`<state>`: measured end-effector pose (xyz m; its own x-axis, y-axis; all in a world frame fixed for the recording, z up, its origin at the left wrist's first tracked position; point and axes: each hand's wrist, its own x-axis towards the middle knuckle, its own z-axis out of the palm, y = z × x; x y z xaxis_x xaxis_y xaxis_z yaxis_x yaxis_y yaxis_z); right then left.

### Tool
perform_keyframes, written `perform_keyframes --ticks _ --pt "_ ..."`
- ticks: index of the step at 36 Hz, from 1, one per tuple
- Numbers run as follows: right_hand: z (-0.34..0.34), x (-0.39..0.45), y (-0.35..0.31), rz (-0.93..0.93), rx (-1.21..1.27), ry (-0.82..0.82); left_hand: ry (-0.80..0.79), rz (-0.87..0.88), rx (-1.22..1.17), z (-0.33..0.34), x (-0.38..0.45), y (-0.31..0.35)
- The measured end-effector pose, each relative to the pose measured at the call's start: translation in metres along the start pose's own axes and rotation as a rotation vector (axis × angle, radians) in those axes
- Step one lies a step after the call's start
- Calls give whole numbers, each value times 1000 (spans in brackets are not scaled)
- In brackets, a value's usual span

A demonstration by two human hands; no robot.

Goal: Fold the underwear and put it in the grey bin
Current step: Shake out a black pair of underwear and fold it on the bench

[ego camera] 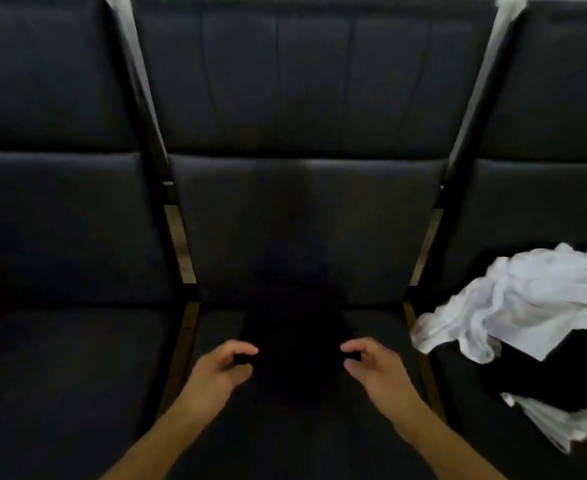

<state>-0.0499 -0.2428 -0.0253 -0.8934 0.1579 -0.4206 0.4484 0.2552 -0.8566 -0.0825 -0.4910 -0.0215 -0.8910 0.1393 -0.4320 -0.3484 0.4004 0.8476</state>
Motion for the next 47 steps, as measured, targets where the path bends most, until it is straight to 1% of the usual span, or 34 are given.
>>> perform_keyframes --ticks 3,5,6,9,14,17,19,21,23,25,28,32,37,42,45,47 --pt "31 -2 88 123 -43 -77 -30 -54 93 28 6 -99" --pt "55 -13 143 196 -72 -136 -65 -132 140 48 -4 -158" --pt "59 -17 153 190 -93 -143 -69 -147 149 52 -9 -167" --pt "73 -33 181 177 -150 -82 -12 -172 180 62 -27 -189" --pt "80 -45 184 170 -106 -33 -17 -178 176 64 -35 -191" --pt "81 -46 178 232 -16 67 -30 -180 172 65 -37 -190" --pt "81 -44 172 285 57 149 0 -212 114 65 -36 -190" --pt "81 -40 169 320 94 193 73 -278 -7 67 -34 -188" --pt "81 -38 168 327 79 170 145 -317 -54 71 -32 -183" --pt "82 -39 170 326 67 152 197 -329 -23 73 -30 -179" --pt "81 -45 173 292 20 146 189 -312 42 73 -30 -181" --pt "80 -52 173 267 -79 91 150 -291 205 71 -32 -190" --pt "80 -52 169 297 -106 43 143 -292 250 70 -33 -188" --pt "80 -58 170 272 -108 27 158 -277 165 71 -41 -180" --pt "74 -55 165 234 9 104 237 -257 59 69 -36 -161" --pt "67 -59 157 188 46 72 212 -208 -2 63 -43 -142"
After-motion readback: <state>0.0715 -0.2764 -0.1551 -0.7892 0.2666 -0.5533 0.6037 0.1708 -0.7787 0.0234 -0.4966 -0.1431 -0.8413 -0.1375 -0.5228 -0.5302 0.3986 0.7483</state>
